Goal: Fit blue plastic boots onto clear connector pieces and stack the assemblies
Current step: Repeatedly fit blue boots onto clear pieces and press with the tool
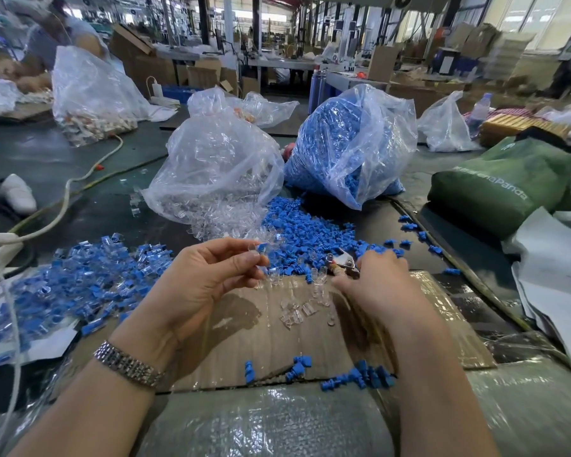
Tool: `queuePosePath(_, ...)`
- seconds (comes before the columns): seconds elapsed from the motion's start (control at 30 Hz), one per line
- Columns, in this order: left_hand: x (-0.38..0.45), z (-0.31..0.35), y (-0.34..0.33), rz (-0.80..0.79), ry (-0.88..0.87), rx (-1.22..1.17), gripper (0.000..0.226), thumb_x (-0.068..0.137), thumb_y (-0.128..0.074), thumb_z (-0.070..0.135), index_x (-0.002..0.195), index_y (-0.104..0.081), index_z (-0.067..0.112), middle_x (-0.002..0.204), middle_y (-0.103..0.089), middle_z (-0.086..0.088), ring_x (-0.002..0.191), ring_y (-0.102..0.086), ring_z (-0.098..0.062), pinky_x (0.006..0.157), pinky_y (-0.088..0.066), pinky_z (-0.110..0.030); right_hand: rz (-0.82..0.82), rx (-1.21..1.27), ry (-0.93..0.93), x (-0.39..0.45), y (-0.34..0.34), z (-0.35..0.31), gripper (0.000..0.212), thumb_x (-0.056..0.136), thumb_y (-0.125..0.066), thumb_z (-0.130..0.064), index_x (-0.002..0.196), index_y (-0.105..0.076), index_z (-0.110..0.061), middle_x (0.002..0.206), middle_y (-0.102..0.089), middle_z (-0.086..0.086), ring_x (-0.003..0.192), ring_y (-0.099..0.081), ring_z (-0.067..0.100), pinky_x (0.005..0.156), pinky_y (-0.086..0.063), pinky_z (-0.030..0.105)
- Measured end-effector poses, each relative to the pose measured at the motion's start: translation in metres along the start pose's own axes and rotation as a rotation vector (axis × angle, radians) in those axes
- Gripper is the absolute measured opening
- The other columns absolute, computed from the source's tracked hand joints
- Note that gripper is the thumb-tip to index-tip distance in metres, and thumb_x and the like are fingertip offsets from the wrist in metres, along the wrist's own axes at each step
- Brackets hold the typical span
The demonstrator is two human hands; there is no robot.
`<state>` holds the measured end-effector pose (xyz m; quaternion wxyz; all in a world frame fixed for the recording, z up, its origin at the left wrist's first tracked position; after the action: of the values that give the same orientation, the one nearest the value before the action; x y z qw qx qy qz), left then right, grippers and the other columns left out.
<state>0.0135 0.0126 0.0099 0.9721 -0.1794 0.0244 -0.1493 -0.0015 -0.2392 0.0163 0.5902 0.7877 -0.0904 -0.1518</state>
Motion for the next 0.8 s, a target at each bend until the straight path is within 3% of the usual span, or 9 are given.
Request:
queuePosePath(0.17, 0.000, 0.001, 0.002, -0.001, -0.010, 0.000, 0.025, 0.077, -0.074, 0.007, 0.101, -0.078, 0.001, 0.100, -0.074, -0.023, 0.080, -0.072, -0.024, 0.070, -0.060, -0.026, -0.005, -0.135, -0.009, 0.001, -0.005, 0.001, 0.040, 0.089, -0.065, -0.052, 0.101, -0.061, -0.014, 0.121, -0.056, 0.013, 0.112, -0.051, 0.031, 0.098, -0.049, 0.045)
queuePosePath(0.33, 0.001, 0.001, 0.004, 0.053, -0.031, -0.054, 0.023, 0.077, -0.074, 0.006, 0.099, -0.078, 0.001, 0.098, -0.074, -0.024, 0.077, -0.071, -0.024, 0.069, -0.060, -0.026, -0.001, -0.076, 0.007, 0.002, -0.006, -0.001, 0.026, 0.093, -0.057, -0.039, 0.085, -0.059, -0.015, 0.101, -0.065, 0.013, 0.097, -0.061, 0.031, 0.089, -0.053, 0.044)
queuePosePath(0.5, 0.001, 0.003, 0.003, 0.063, -0.033, -0.078, 0.018, 0.078, -0.072, 0.006, 0.093, -0.081, 0.007, 0.096, -0.074, -0.021, 0.076, -0.071, -0.022, 0.068, -0.061, -0.026, -0.021, 0.126, -0.039, 0.007, 0.001, 0.004, 0.014, 0.094, -0.061, -0.018, 0.084, -0.060, -0.008, 0.081, -0.059, 0.009, 0.077, -0.060, 0.027, 0.066, -0.048, 0.036)
queuePosePath(0.63, 0.001, 0.005, 0.003, 0.067, -0.034, -0.098, 0.017, 0.079, -0.071, 0.006, 0.092, -0.081, 0.009, 0.098, -0.075, -0.019, 0.078, -0.072, -0.022, 0.067, -0.061, -0.026, -0.048, 0.496, 0.056, -0.002, 0.017, -0.006, 0.019, 0.101, -0.056, -0.021, 0.094, -0.060, -0.004, 0.089, -0.063, 0.018, 0.079, -0.062, 0.029, 0.075, -0.054, 0.046)
queuePosePath(0.67, 0.001, 0.005, 0.004, 0.070, -0.035, -0.105, 0.017, 0.080, -0.071, 0.007, 0.093, -0.081, 0.009, 0.099, -0.075, -0.019, 0.079, -0.072, -0.022, 0.067, -0.061, -0.026, -0.089, 0.642, 0.109, -0.007, 0.022, -0.010, 0.024, 0.103, -0.054, -0.024, 0.099, -0.061, -0.001, 0.090, -0.065, 0.018, 0.078, -0.064, 0.027, 0.078, -0.057, 0.048)
queuePosePath(0.73, 0.002, 0.004, 0.005, 0.071, -0.037, -0.114, 0.017, 0.080, -0.071, 0.009, 0.094, -0.081, 0.010, 0.102, -0.075, -0.019, 0.082, -0.073, -0.021, 0.068, -0.061, -0.026, -0.291, 0.851, 0.215, -0.018, 0.030, -0.018, 0.031, 0.105, -0.054, -0.028, 0.110, -0.061, 0.003, 0.087, -0.070, 0.014, 0.074, -0.070, 0.023, 0.072, -0.062, 0.040)
queuePosePath(0.8, 0.003, 0.004, 0.006, 0.078, -0.047, -0.124, 0.018, 0.081, -0.072, 0.011, 0.096, -0.081, 0.013, 0.105, -0.075, -0.018, 0.087, -0.074, -0.020, 0.070, -0.061, -0.026, -0.475, 0.811, 0.309, -0.030, 0.031, -0.028, 0.036, 0.104, -0.055, -0.032, 0.115, -0.061, 0.002, 0.086, -0.075, 0.008, 0.081, -0.075, 0.025, 0.075, -0.062, 0.037)
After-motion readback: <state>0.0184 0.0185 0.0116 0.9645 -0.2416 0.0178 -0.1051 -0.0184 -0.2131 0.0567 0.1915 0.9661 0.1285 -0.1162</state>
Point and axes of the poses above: each hand's wrist, its own x-axis towards the middle knuckle, its own y-axis out of the back of the hand, z = x × y, the point moved 2 cm from there along x, towards the middle knuckle
